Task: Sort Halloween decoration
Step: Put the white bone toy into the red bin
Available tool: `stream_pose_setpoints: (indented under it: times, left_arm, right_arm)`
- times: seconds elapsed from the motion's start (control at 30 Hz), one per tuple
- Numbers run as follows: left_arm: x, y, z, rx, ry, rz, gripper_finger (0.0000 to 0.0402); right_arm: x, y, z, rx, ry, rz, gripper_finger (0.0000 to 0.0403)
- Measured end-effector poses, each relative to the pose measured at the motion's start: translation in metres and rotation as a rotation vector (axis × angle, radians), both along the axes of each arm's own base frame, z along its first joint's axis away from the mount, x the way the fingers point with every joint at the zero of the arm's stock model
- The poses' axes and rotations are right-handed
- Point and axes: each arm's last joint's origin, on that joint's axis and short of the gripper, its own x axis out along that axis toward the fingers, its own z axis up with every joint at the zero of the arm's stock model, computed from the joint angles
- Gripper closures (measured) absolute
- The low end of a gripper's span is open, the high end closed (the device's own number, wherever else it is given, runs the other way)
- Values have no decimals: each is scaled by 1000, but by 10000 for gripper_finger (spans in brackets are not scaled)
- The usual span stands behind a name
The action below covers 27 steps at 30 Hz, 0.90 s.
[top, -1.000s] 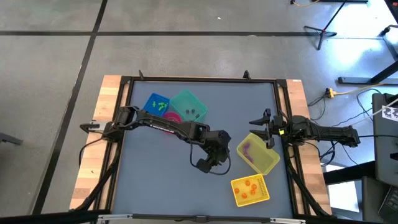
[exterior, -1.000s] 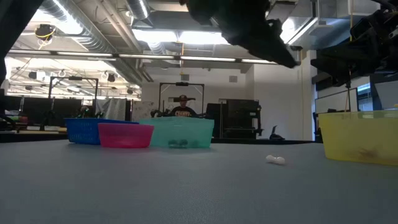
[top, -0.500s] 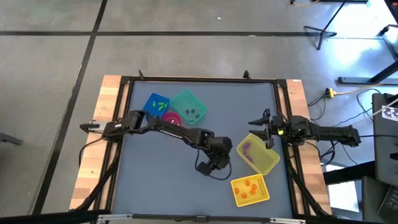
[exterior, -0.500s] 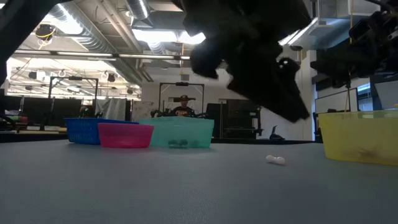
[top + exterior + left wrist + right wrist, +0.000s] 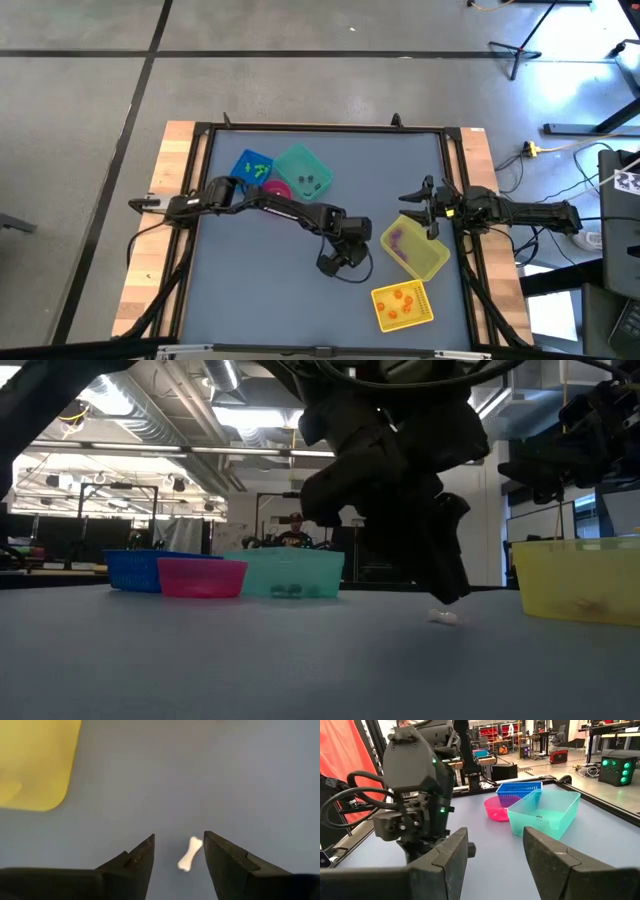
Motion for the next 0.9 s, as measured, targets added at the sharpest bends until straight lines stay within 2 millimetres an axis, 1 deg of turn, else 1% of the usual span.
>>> stream_pose_setpoints:
  times: [0.23, 0.73, 0.9]
  left_arm:
    - [-4, 6, -3, 6, 59, 13, 260]
    - [-4, 5, -3, 8, 58, 9, 261]
    - [-7, 6, -12, 21, 54, -5, 261]
  right_arm:
    - [0, 0, 0, 0, 0, 0, 214]
    - [0, 0, 0, 0, 0, 0, 214]
    - [0, 0, 0, 0, 0, 0, 214]
